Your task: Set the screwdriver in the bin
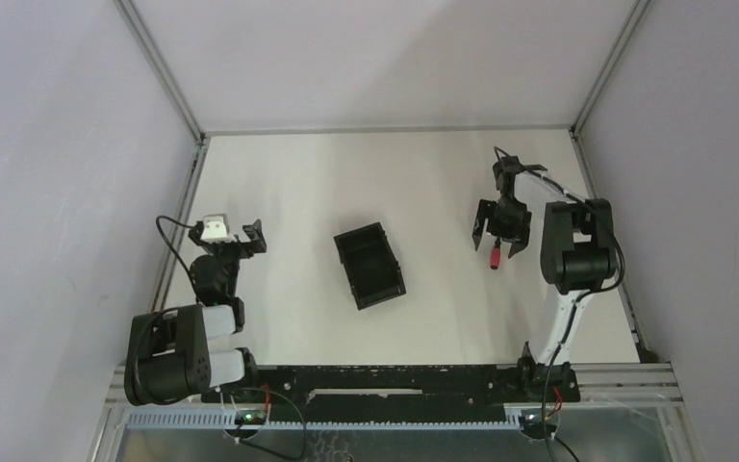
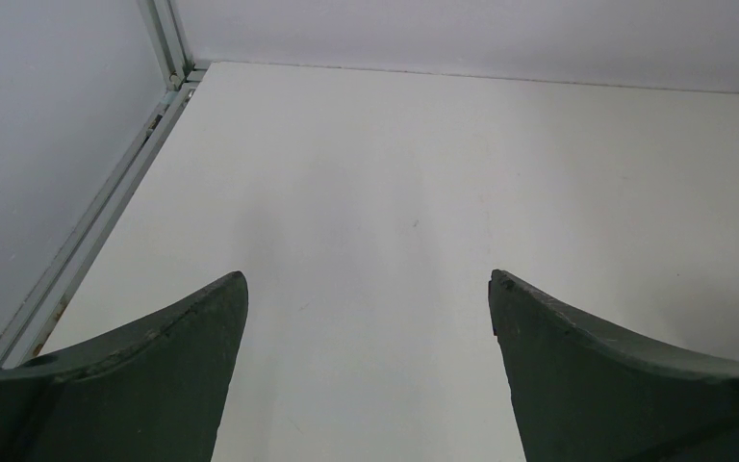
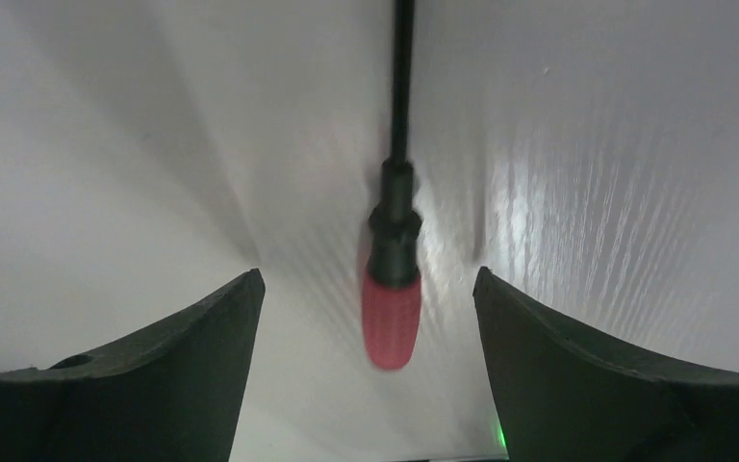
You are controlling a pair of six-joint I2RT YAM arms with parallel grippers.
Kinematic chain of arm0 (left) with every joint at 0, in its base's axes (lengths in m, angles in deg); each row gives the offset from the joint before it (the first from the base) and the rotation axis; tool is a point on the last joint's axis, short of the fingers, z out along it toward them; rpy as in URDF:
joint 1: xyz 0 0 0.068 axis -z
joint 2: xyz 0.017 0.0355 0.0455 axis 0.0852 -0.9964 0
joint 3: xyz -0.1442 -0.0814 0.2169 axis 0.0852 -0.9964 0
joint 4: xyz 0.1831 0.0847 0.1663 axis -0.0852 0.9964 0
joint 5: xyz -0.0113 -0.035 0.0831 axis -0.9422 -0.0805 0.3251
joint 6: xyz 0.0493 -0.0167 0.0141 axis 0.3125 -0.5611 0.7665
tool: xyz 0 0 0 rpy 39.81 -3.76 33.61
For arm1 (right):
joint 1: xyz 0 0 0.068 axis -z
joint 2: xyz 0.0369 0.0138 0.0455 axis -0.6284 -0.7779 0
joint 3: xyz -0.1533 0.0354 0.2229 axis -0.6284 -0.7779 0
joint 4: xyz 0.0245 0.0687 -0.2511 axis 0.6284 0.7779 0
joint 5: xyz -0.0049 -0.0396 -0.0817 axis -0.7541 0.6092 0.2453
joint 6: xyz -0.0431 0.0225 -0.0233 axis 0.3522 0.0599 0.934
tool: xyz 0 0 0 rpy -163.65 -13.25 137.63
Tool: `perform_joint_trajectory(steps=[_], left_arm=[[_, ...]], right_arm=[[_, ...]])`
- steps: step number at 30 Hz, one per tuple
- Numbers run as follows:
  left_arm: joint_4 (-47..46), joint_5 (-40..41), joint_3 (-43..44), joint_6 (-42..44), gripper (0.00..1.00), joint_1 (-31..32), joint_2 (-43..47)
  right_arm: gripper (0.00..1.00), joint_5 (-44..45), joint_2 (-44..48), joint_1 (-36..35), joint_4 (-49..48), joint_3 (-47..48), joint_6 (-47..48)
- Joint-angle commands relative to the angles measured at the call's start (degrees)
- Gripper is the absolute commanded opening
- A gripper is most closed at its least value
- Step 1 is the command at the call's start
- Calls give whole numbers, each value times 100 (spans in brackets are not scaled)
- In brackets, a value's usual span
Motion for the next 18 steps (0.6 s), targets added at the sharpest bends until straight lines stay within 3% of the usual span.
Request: perform_joint_trajectory(steps=[1, 3, 4, 5, 7, 8, 13, 18], left_arm=[[-203, -42, -25, -6, 100, -16, -4], [-217, -41, -17, -13, 100, -20, -6], [-214, -41, -21, -12, 100, -20, -7], [-221, -41, -19, -12, 100, -20, -7], [-224, -43, -18, -12, 100, -20, -7], [-224, -45, -18, -12, 100, -24, -5], [-226, -50, -17, -12, 100, -29, -7], [-225, -45, -21, -12, 100, -27, -7]], right_arm=[[86, 500, -248, -14, -413, -144, -13], [82, 588, -276, -24, -540, -216, 45], [74, 575, -278, -25, -594, -242, 90], [58, 550, -281, -31, -630, -256, 189], [8, 568, -257, -69, -650, -253, 364], [0, 607, -233, -94, -626, -243, 447], [0, 704, 309, -165, -28, 0, 771], [0, 617, 787, -189, 1393, 611, 804]])
